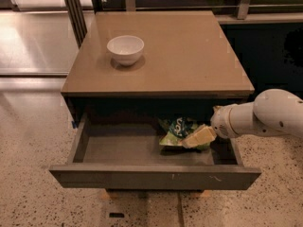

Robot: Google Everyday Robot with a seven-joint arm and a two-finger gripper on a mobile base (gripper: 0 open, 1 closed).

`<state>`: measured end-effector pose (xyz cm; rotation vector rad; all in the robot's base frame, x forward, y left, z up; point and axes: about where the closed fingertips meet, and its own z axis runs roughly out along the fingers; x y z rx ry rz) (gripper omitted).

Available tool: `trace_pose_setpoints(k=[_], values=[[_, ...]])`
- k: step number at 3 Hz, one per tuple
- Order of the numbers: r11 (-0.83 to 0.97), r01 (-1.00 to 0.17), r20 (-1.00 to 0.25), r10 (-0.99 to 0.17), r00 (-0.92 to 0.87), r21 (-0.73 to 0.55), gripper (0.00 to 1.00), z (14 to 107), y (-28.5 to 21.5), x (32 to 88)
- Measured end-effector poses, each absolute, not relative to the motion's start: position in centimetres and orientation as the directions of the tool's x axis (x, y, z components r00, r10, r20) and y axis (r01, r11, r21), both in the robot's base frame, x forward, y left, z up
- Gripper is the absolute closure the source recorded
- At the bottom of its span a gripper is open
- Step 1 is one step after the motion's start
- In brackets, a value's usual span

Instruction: Pick green rice chip bag from top drawer and place on counter

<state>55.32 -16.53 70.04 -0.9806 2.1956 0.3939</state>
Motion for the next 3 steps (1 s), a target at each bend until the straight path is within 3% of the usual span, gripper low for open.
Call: trace_pose_setpoints(k=[3], values=[[0.627, -0.779, -0.724, -0.536, -0.434, 0.003, 0.00, 65.6, -13.7, 58.5]])
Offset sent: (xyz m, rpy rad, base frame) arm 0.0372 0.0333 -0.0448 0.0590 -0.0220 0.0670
